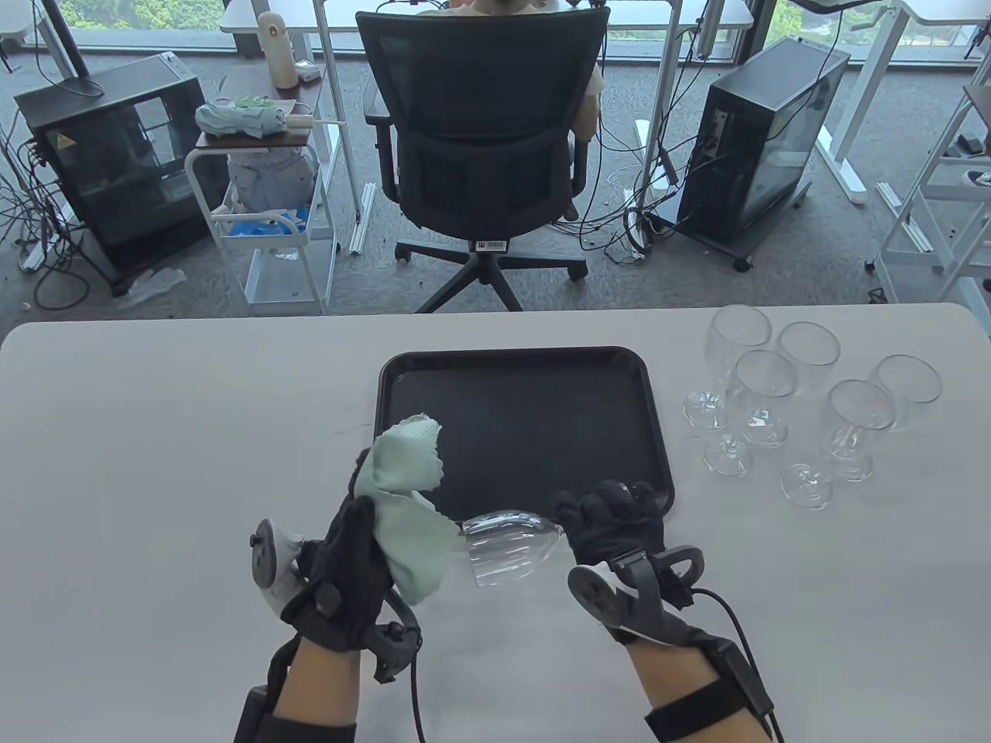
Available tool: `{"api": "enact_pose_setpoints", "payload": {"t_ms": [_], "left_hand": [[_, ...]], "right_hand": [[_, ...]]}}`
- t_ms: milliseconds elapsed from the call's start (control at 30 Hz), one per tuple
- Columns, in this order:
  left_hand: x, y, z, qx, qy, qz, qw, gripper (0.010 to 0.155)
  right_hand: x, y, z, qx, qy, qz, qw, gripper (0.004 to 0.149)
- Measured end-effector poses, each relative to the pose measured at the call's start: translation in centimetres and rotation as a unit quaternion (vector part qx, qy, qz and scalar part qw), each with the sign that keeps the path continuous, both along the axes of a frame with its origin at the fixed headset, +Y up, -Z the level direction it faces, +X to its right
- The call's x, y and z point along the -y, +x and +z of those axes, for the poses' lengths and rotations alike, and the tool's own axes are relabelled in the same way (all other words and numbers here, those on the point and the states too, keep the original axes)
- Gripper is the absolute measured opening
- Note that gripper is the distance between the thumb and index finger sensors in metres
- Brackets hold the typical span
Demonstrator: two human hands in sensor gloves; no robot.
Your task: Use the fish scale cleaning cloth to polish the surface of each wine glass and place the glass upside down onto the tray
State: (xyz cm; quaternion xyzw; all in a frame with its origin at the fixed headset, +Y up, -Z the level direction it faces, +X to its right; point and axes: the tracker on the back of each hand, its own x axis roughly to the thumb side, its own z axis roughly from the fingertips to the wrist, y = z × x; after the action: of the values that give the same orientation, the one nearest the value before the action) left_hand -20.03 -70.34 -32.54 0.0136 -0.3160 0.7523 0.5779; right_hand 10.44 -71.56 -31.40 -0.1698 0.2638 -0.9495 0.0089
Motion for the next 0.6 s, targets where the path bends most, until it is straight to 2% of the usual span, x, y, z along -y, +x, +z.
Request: {"api": "enact_pose_setpoints", "payload": {"t_ms": [67,200,333,400,433,533,600], "left_hand": [[-1.0,1.3,0.6,0.008,0.037,-0.059,0.998,0.059],[-1.6,3.4,1.7,0.021,0.057,-0.147,0.987,0.059],[-0.3,4.4,2.2,-0.051,0.072,-0.263,0.961,0.06],[0.4,5.1,2.3,-0.07,0.078,-0.227,0.968,0.068],[0.7,5.4,2.4,-0.104,0.081,-0.2,0.971,0.072],[0.8,4.8,2.5,-0.192,0.119,-0.197,0.954,0.077],[0.9,4.0,2.7,-0.19,0.109,-0.179,0.959,0.073]], "right_hand": [[-0.3,-0.2,0.4,-0.014,-0.004,-0.027,1.0,0.05],[-1.3,0.0,1.2,-0.027,0.013,-0.07,0.997,0.05],[-2.8,1.0,2.3,-0.025,0.046,-0.144,0.988,0.051],[-3.3,1.1,2.9,-0.027,0.064,-0.131,0.989,0.057],[-3.4,0.9,3.2,-0.043,0.076,-0.13,0.988,0.057],[-3.8,0.7,4.0,-0.086,0.104,-0.119,0.984,0.061],[-4.1,1.0,4.2,-0.126,0.114,-0.135,0.976,0.066]]}}
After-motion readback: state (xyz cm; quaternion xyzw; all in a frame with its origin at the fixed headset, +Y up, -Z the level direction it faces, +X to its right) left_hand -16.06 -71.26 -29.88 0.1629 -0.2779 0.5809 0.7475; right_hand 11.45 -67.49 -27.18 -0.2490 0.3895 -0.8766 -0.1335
